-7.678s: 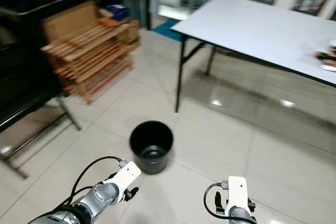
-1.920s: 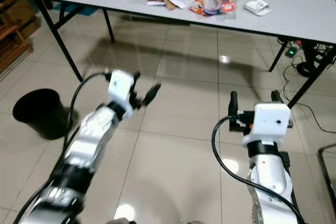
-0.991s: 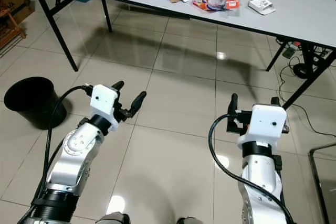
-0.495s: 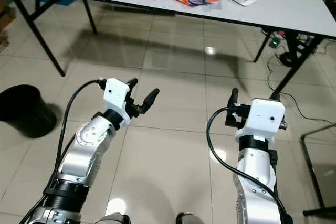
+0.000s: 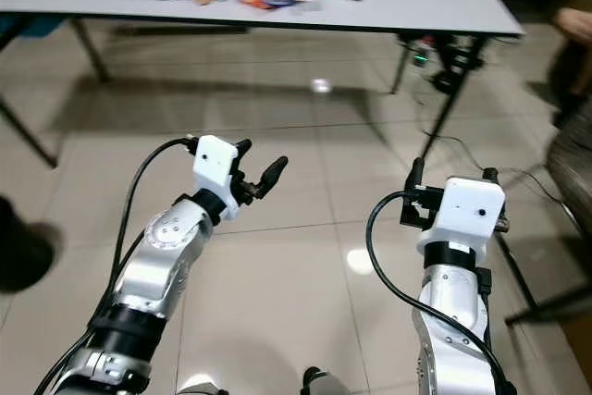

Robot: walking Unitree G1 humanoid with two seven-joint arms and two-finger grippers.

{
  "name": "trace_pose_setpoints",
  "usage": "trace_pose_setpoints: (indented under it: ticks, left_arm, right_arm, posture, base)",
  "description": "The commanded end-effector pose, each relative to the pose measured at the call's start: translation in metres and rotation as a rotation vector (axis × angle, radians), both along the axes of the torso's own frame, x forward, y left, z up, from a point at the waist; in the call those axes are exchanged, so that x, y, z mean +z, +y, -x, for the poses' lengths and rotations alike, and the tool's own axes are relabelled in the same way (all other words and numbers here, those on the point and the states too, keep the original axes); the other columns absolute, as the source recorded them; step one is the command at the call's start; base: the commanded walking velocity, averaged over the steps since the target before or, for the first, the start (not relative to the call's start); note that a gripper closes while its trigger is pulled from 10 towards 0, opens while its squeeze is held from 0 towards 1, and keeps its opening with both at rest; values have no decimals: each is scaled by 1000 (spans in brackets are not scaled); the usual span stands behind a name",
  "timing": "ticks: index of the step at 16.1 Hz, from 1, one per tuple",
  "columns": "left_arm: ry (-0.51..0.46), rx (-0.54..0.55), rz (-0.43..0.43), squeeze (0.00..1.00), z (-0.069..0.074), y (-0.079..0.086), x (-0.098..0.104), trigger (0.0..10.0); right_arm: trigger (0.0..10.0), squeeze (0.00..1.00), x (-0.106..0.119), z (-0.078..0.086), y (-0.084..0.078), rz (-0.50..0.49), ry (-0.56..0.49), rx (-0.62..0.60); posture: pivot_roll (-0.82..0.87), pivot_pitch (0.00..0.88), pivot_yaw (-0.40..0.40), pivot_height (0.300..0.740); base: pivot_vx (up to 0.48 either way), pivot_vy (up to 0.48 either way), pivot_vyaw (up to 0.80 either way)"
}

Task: Picking trash to rubbish bin

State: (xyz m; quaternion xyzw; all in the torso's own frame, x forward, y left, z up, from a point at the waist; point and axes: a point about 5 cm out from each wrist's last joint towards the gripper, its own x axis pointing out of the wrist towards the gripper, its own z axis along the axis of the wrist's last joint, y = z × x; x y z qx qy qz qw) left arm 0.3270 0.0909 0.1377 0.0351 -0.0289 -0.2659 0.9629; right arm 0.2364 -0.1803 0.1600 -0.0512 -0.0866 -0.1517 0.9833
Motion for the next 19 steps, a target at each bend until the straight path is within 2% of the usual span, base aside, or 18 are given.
trace_pose_setpoints:
  ticks: [1, 6, 9, 12, 19]
  left_arm:
    - [-4, -16, 1, 0, -2, -5, 0, 10000]
    - [0, -19, 5, 0, -5, -9, -1, 10000]
    - [-3, -8, 25, 0, -5, -9, -1, 10000]
    - [-25, 50, 25, 0, -9, -2, 3, 10000]
    - [-26, 94, 19, 0, -12, 3, 2, 10000]
  right_arm:
    - [10000, 0, 2, 2, -2, 5, -16, -17]
    - [10000, 0, 2, 3, -3, 12, -22, -3]
    - [10000, 0, -1, 5, 3, 9, -10, 35]
    - [10000, 0, -6, 7, 15, -13, 8, 119]
    - [10000, 0, -8, 6, 19, -22, 14, 141]
  posture:
    - [78, 60, -8, 740]
    - [70, 54, -8, 740]
    - [66, 61, -9, 740]
    - [67, 71, -5, 740]
    - [70, 74, -4, 740]
  base:
    - [0, 0, -800]
    - [0, 0, 0]
    - [405, 0, 0]
    - [434, 0, 0]
    - [424, 34, 0]
